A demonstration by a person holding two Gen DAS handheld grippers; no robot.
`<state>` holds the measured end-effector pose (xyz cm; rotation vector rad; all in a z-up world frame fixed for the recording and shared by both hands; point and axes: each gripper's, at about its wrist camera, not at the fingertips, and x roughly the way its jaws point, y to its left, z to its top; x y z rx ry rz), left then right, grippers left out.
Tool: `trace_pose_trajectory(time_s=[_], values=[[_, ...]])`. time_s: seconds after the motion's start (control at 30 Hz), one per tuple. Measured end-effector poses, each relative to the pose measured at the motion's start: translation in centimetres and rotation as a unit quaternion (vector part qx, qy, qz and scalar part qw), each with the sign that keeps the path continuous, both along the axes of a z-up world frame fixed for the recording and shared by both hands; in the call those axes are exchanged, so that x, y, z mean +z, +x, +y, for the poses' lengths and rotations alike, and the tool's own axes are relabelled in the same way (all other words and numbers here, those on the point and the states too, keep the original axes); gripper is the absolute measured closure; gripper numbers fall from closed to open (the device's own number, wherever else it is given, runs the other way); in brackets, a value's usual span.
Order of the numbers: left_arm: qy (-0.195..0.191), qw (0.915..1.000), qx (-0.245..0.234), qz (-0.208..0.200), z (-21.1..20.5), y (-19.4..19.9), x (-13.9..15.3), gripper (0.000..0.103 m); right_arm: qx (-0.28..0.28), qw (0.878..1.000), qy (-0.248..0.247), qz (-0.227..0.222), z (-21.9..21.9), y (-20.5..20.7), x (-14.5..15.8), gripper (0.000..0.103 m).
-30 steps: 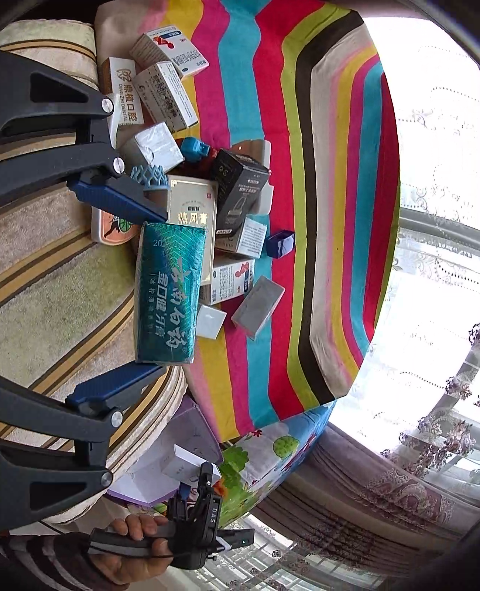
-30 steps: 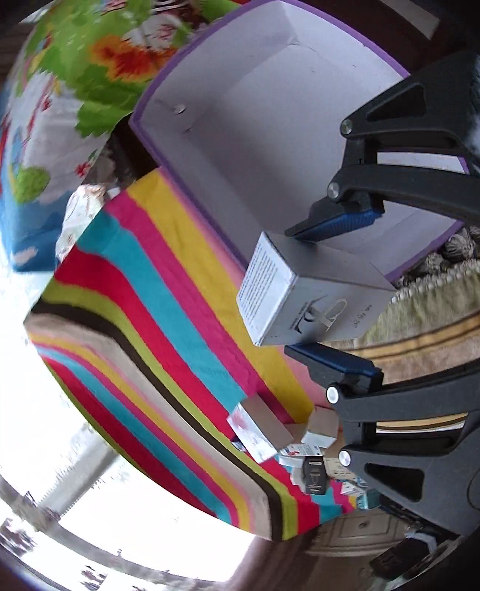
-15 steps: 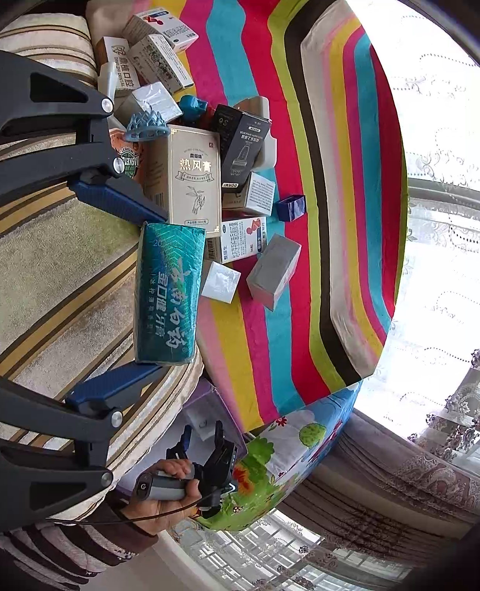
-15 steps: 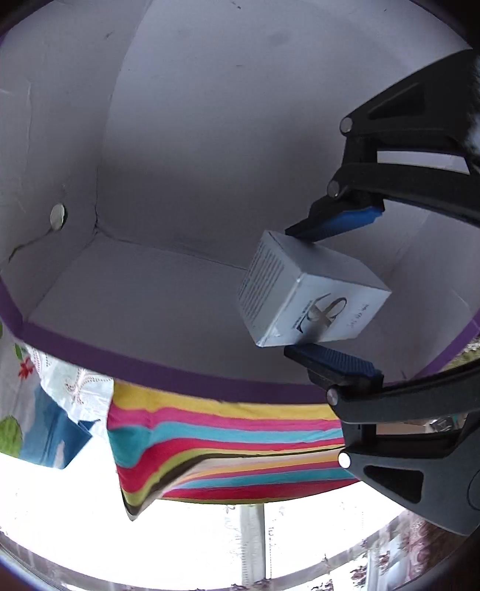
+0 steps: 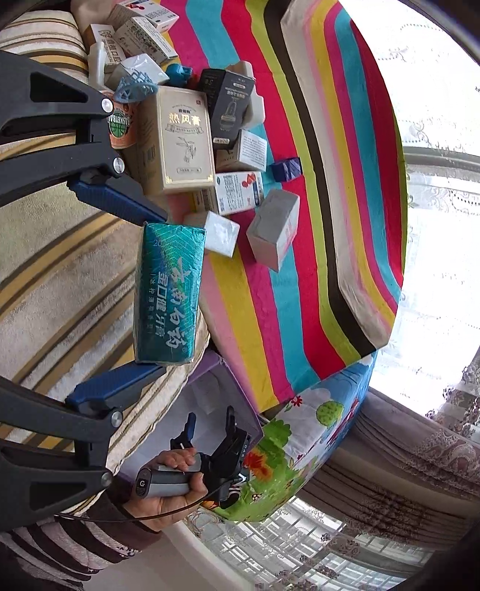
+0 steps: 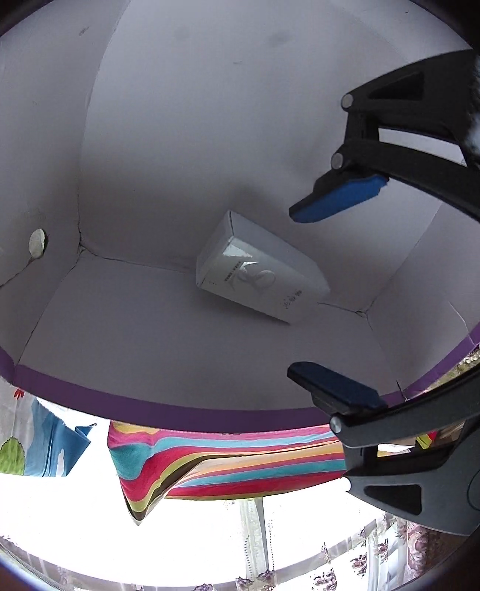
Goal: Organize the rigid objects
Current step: 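Carry the teal box into the purple box and release while the right tool drops the S-logo box there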
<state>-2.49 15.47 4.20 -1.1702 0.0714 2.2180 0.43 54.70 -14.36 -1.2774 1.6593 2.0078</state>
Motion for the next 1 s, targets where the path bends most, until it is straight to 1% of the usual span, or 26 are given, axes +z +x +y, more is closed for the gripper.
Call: trace_pose_trajectory(time_s=[0.07,0.17,0.23,0.3,0.33,0.37,0.43,0.53,0.57,0.67,0.73,0.8,0.87,0.9,0.97,1.0], values=[[0.001,0.9997,-0.024,0.002,1.6,0.6,0.3,0.029,0.018,0.998,0.052,-0.007,-0.2,0.3,1.9,0.023],[-0.005,0.9976,-0.068,0.005,4.8,1.9,0.5,0.029,0.064,0.988,0.142,-0.007,-1.0,0.9,5.0,0.022],[-0.01,0.9949,-0.1,0.008,7.1,2.8,0.6,0.029,0.095,0.976,0.198,-0.005,-1.9,1.6,6.6,0.021],[-0.018,0.9914,-0.129,0.012,9.4,3.7,0.6,0.029,0.132,0.96,0.246,-0.005,-3.4,2.8,7.4,0.02],[-0.022,0.9891,-0.145,0.013,10.6,4.2,0.6,0.029,0.148,0.953,0.265,-0.006,-3.2,2.3,8.2,0.02],[-0.026,0.9868,-0.159,0.014,11.7,4.7,0.5,0.029,0.162,0.946,0.279,-0.008,-4.4,2.4,8.5,0.019],[-0.041,0.9817,-0.185,0.018,13.8,5.9,0.2,0.029,0.178,0.939,0.294,-0.014,-5.3,3.3,8.9,0.019],[-0.059,0.9746,-0.216,0.013,16.2,7.1,-0.5,0.029,0.177,0.932,0.316,-0.022,-3.3,4.3,9.0,0.019],[-0.062,0.9722,-0.226,0.011,16.8,7.4,-0.7,0.029,0.173,0.929,0.325,-0.025,-3.9,4.9,9.5,0.019],[-0.073,0.9646,-0.253,0.006,18.5,8.3,-1.4,0.028,0.166,0.93,0.328,-0.026,-3.0,5.9,11.1,0.019],[-0.08,0.9584,-0.274,0.0,19.4,8.8,-1.8,0.028,0.163,0.931,0.326,-0.027,-2.4,6.2,11.1,0.019],[-0.094,0.9533,-0.287,-0.01,20.2,9.1,-2.5,0.023,0.162,0.93,0.328,-0.028,-2.3,6.4,11.0,0.019],[-0.105,0.9506,-0.292,-0.009,20.3,9.5,-2.8,0.022,0.166,0.93,0.326,-0.033,-2.4,6.4,10.7,0.019],[-0.103,0.9502,-0.294,-0.009,20.1,9.5,-2.8,0.022,0.168,0.93,0.325,-0.032,-2.5,6.4,10.7,0.019],[-0.092,0.9514,-0.294,-0.015,19.7,9.4,-2.7,0.017,0.175,0.929,0.325,-0.032,-2.8,6.1,10.4,0.019],[-0.088,0.9524,-0.291,-0.019,19.5,9.3,-2.7,0.016,0.178,0.928,0.325,-0.032,-2.9,6.0,10.3,0.018]])
